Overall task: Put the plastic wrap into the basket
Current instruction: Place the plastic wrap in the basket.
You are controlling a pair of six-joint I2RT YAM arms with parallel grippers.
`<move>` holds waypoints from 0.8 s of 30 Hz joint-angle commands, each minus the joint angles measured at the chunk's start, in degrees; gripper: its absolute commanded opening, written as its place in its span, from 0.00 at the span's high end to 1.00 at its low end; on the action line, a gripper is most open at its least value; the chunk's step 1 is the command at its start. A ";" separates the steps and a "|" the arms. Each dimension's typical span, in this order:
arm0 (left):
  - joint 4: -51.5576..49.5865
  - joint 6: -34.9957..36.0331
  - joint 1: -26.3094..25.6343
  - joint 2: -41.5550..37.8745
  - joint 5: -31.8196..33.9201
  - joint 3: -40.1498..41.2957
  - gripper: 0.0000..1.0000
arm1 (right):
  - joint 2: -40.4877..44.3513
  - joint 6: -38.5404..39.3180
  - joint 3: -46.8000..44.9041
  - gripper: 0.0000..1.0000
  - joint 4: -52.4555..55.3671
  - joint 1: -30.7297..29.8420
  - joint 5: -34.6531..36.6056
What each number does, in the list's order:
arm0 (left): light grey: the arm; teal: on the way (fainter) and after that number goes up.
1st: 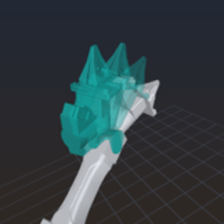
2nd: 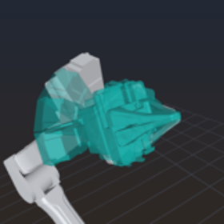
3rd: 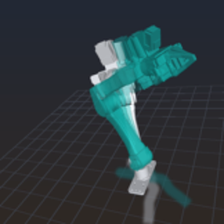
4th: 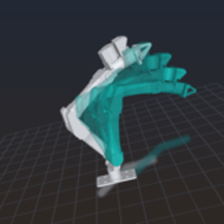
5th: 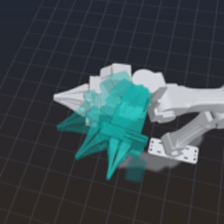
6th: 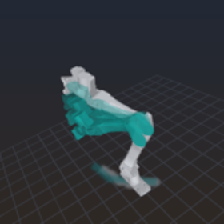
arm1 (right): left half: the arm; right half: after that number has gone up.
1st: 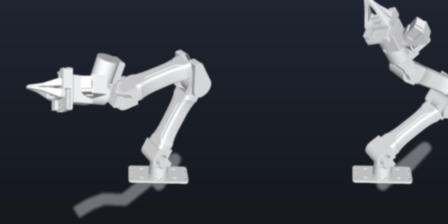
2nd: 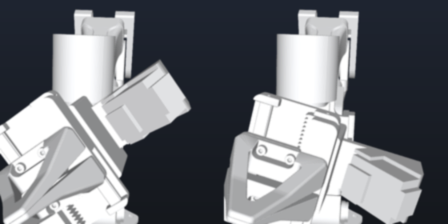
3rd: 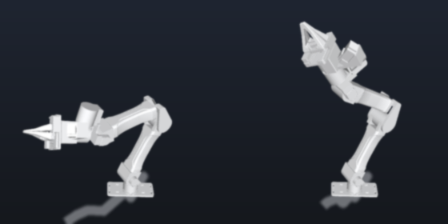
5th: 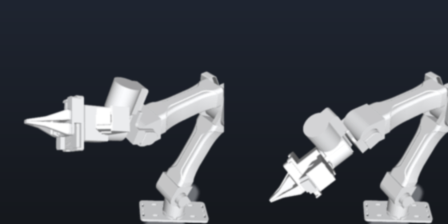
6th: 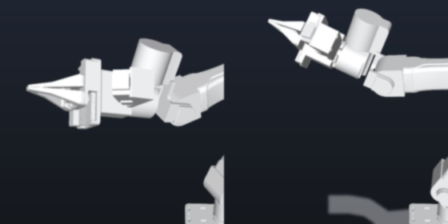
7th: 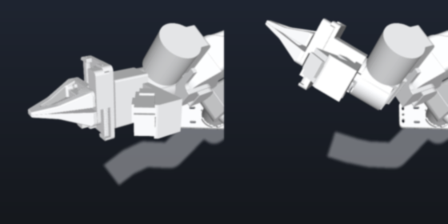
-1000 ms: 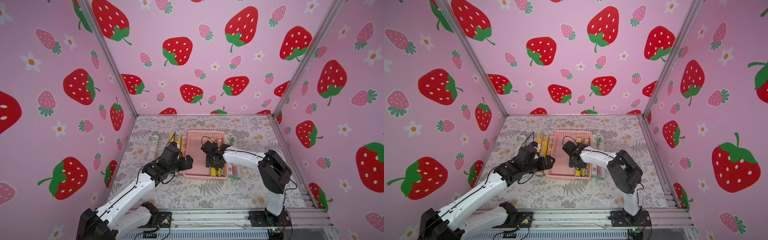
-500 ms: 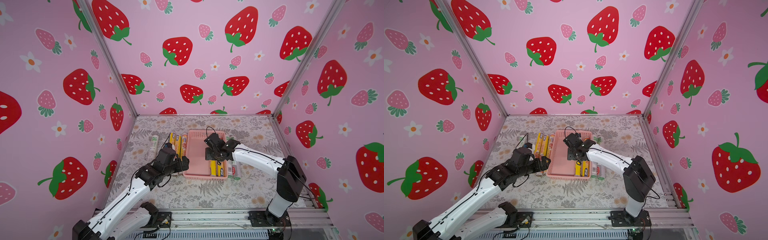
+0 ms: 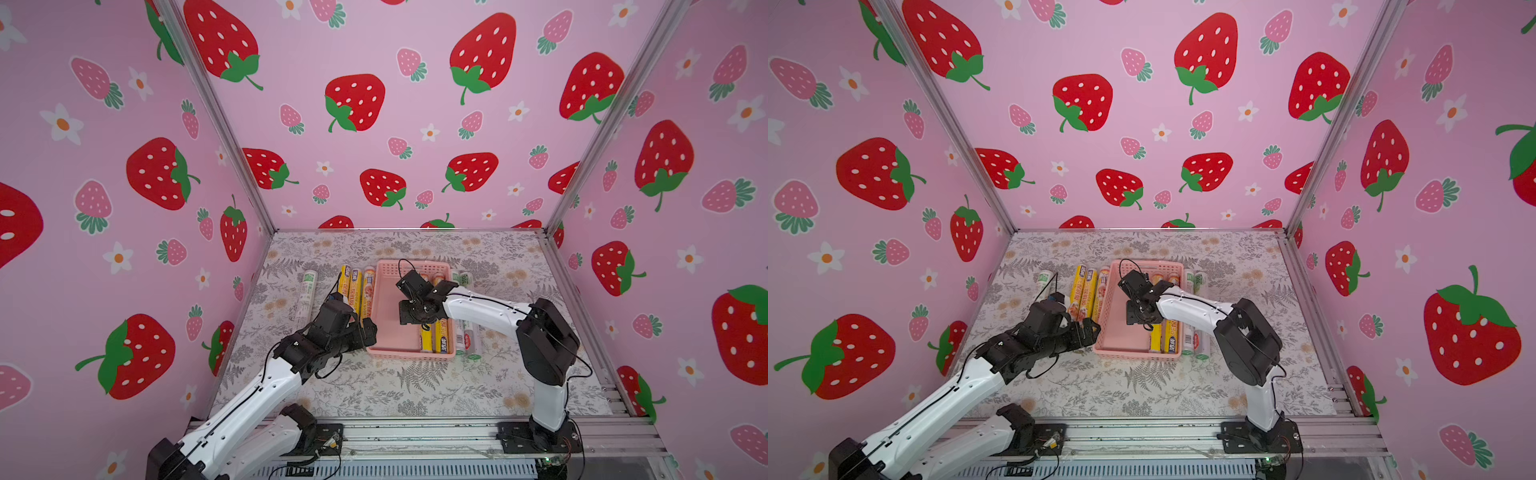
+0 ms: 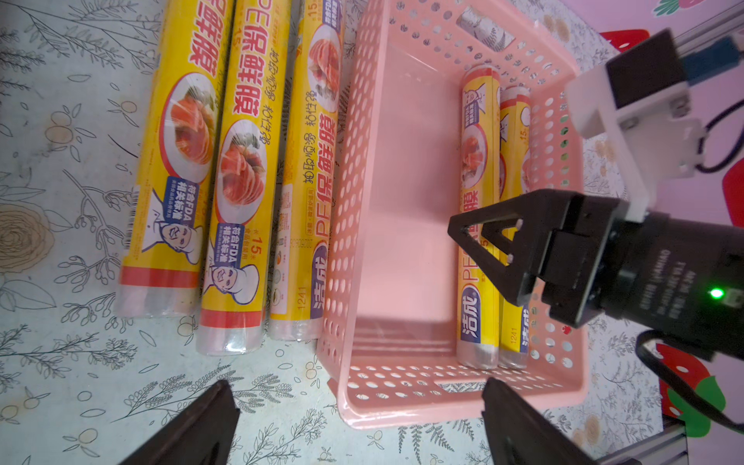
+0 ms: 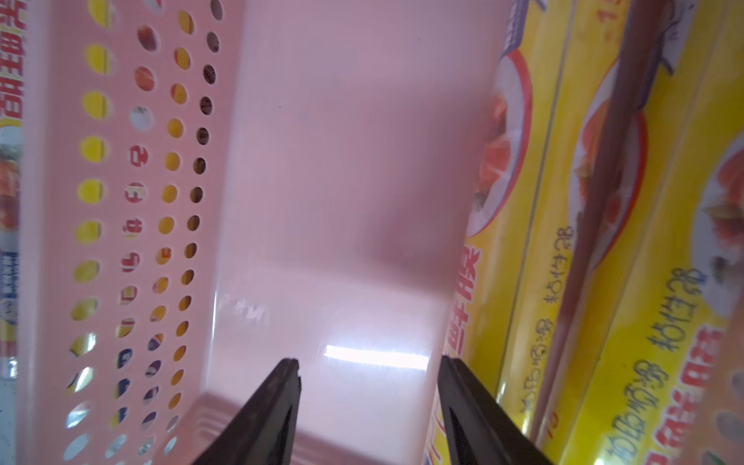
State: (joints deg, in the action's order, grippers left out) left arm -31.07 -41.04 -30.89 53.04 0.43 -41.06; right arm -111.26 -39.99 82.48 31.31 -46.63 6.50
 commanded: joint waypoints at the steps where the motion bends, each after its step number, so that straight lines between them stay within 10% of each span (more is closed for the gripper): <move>1: -0.41 -0.54 0.30 0.88 0.29 -0.95 0.00 | -0.14 0.62 0.66 0.40 -0.73 1.05 0.52; 24: 2.90 1.16 -0.88 11.01 -1.31 -5.00 0.01 | 23.89 1.21 -13.14 0.41 1.07 7.65 3.66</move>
State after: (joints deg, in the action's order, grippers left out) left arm -29.19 -40.56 -31.35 63.22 -0.45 -44.03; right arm -89.47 -38.15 72.40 26.72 -41.36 6.17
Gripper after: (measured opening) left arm 0.992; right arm 0.587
